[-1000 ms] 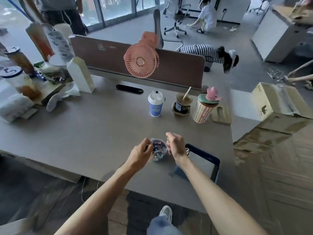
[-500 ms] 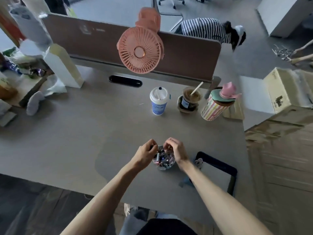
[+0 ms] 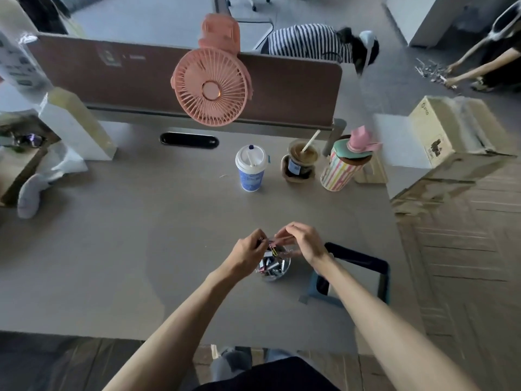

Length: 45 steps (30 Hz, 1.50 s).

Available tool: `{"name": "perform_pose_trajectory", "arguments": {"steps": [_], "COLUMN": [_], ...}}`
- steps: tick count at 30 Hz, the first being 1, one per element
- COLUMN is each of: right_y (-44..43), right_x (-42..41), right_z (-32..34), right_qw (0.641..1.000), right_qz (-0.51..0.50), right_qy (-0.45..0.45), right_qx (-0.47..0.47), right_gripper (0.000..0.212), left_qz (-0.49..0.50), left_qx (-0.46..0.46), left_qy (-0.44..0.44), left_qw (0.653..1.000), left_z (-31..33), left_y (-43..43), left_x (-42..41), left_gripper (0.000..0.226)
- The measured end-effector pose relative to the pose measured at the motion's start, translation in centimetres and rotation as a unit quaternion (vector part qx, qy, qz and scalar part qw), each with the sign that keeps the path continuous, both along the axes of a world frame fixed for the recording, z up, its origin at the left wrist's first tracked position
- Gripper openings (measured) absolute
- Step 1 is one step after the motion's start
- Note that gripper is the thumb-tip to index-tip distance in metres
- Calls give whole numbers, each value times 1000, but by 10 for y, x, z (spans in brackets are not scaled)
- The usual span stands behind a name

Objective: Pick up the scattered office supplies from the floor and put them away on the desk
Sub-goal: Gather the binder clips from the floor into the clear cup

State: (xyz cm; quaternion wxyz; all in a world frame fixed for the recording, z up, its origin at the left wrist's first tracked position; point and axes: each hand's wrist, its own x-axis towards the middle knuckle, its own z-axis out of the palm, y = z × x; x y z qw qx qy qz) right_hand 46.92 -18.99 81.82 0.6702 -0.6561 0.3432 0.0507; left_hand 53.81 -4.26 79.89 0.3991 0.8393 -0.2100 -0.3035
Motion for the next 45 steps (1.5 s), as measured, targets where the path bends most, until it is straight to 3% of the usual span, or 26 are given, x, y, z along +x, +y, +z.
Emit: {"name": "perform_pose_trajectory", "arguments": {"steps": [5,12,14,18,22,24,27,32,36,45], "right_y": [7,5,-1,-12,-13,-14,-16,-16,-15,-12], "right_x": [2,5,2,-16,-34,-38,-40,-45,-47,-62], "right_z": [-1,1,4,-1,1,1,-1,-2,-3,-8], "right_qw": [997,997,998,975,957,954,953,948,935,862], "right_qz": [6,43,31,73,98,102,116,136,178,319], "right_qy": [28,60,50,40,55,58,50,39,21,-27], "right_qx": [76,25,-21,-208,-267,-274,-275,-285,-306,-394], "right_gripper": [28,34,27,18,24,27,28,24,19,17], "left_qz": [0,-19,-51,-127,-193,-208,-210,-195,-170,-119], "left_qx": [6,20,26,-26,-49,-31,-29,-33,-3,-72], "left_qy": [-14,-54,-89,-161,-237,-231,-206,-204,-205,-290], "left_qw": [1000,998,994,978,951,950,955,959,964,947], "left_z": [-5,-10,-11,-14,-27,-31,-31,-24,-22,-15], "left_y": [3,15,10,-7,-19,-17,-11,-6,-4,19], "left_x": [5,10,7,-2,-8,-7,-5,-5,-12,-43], "left_gripper": [17,12,13,18,27,21,7,28,24,29]}}
